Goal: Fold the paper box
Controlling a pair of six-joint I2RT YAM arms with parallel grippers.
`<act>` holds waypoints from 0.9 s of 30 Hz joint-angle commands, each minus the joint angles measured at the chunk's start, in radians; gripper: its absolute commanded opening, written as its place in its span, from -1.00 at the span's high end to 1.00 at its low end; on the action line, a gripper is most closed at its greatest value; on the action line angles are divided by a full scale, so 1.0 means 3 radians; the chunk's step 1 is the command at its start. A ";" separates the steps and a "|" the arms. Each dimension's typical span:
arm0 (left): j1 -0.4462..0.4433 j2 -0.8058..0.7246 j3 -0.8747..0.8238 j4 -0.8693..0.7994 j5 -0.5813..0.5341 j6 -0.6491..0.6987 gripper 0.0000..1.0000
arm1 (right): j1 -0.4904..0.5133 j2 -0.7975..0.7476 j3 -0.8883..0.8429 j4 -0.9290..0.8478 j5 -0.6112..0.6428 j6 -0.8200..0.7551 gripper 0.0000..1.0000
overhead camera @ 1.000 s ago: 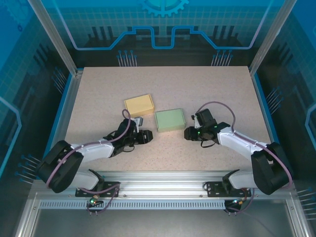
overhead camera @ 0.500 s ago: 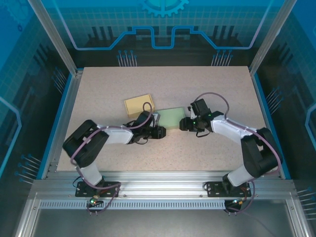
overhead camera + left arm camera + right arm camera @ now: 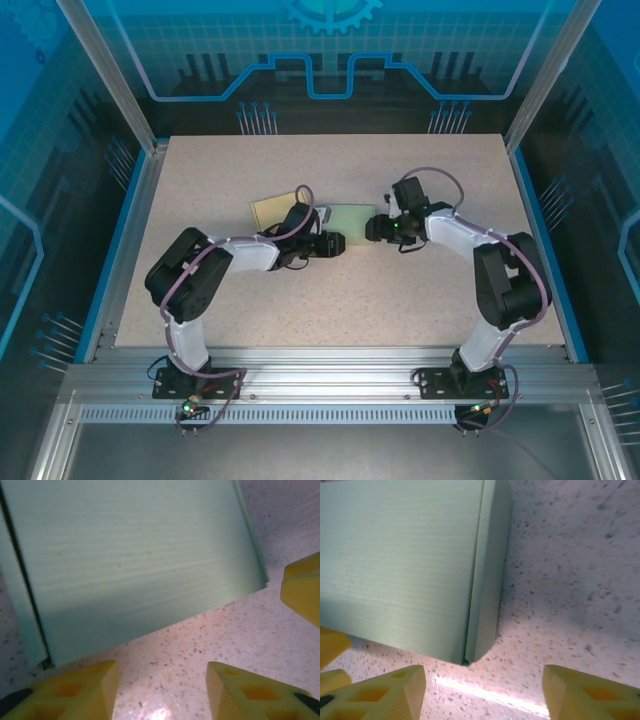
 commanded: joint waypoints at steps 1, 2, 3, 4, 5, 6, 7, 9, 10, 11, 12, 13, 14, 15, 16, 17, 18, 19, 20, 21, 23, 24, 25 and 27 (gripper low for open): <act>-0.0008 -0.0620 -0.0223 -0.0222 0.0078 0.0110 -0.19 | -0.0076 -0.0477 -0.0058 -0.0239 0.0247 -0.0152 -0.41; 0.0003 -0.0832 -0.0325 -0.0321 -0.0033 0.0170 -0.30 | -0.0085 -0.0636 -0.0112 -0.0257 0.0385 -0.0192 -0.50; 0.0031 -0.1066 -0.0438 -0.0436 -0.0190 0.0250 -0.44 | -0.0087 -0.0787 -0.0172 -0.0260 0.0526 -0.0237 -0.61; 0.0071 -0.1273 -0.0520 -0.0546 -0.0377 0.0325 -0.56 | -0.0093 -0.0917 -0.0221 -0.0265 0.0645 -0.0268 -0.76; 0.0141 -0.1503 -0.0618 -0.0643 -0.0604 0.0443 -0.73 | -0.0113 -0.1055 -0.0282 -0.0263 0.0799 -0.0295 -1.00; 0.0221 -0.1736 -0.0711 -0.0713 -0.0838 0.0577 -0.89 | -0.0136 -0.1171 -0.0343 -0.0245 0.0924 -0.0334 -1.00; 0.0285 -0.1916 -0.0791 -0.0752 -0.1013 0.0695 -0.97 | -0.0159 -0.1261 -0.0390 -0.0223 0.1050 -0.0357 -1.00; 0.0438 -0.2223 -0.0972 -0.0638 -0.1294 0.0985 -0.98 | -0.0229 -0.1395 -0.0489 -0.0122 0.1297 -0.0419 -1.00; 0.0505 -0.2331 -0.1103 -0.0487 -0.1431 0.1141 -0.98 | -0.0265 -0.1440 -0.0559 -0.0009 0.1414 -0.0483 -1.00; 0.0562 -0.2404 -0.1221 -0.0320 -0.1534 0.1280 -0.98 | -0.0288 -0.1474 -0.0641 0.0130 0.1498 -0.0552 -1.00; 0.0605 -0.2442 -0.1326 -0.0115 -0.1568 0.1390 -0.98 | -0.0303 -0.1504 -0.0748 0.0271 0.1583 -0.0614 -1.00; 0.0657 -0.2457 -0.1447 0.0139 -0.1582 0.1511 -0.98 | -0.0309 -0.1545 -0.0878 0.0491 0.1635 -0.0728 -1.00; 0.0700 -0.2432 -0.1565 0.0399 -0.1608 0.1630 -0.98 | -0.0308 -0.1592 -0.1012 0.0734 0.1683 -0.0831 -1.00; 0.0747 -0.2382 -0.1666 0.0628 -0.1634 0.1737 -0.98 | -0.0311 -0.1632 -0.1156 0.1020 0.1709 -0.0944 -1.00; 0.0805 -0.2310 -0.1768 0.0915 -0.1692 0.1838 -0.98 | -0.0311 -0.1679 -0.1330 0.1339 0.1732 -0.1066 -1.00; 0.0866 -0.2271 -0.1808 0.1021 -0.1721 0.1897 -0.98 | -0.0313 -0.1724 -0.1504 0.1681 0.1731 -0.1193 -1.00; 0.0928 -0.2229 -0.1849 0.1169 -0.1703 0.1973 -0.98 | -0.0320 -0.1742 -0.1618 0.1905 0.1709 -0.1299 -1.00; 0.0997 -0.2170 -0.1914 0.1363 -0.1681 0.2029 -0.98 | -0.0327 -0.1744 -0.1734 0.2147 0.1702 -0.1392 -1.00; 0.1079 -0.2103 -0.1965 0.1504 -0.1649 0.2030 -0.98 | -0.0338 -0.1726 -0.1809 0.2302 0.1677 -0.1450 -1.00; 0.1168 -0.2047 -0.1993 0.1610 -0.1573 0.2010 -0.98 | -0.0366 -0.1696 -0.1838 0.2364 0.1657 -0.1473 -1.00; 0.1274 -0.2039 -0.1988 0.1592 -0.1454 0.2046 -0.98 | -0.0431 -0.1565 -0.1863 0.2458 0.1616 -0.1477 -1.00; 0.1341 -0.1994 -0.2032 0.1753 -0.1422 0.2039 -0.98 | -0.0454 -0.1513 -0.1914 0.2585 0.1595 -0.1491 -1.00; 0.1411 -0.1924 -0.2060 0.1825 -0.1427 0.2013 -0.98 | -0.0489 -0.1454 -0.1987 0.2756 0.1545 -0.1486 -1.00; 0.1544 -0.1878 -0.2060 0.1650 -0.1364 0.1869 -0.98 | -0.0554 -0.1380 -0.2086 0.2976 0.1436 -0.1442 -1.00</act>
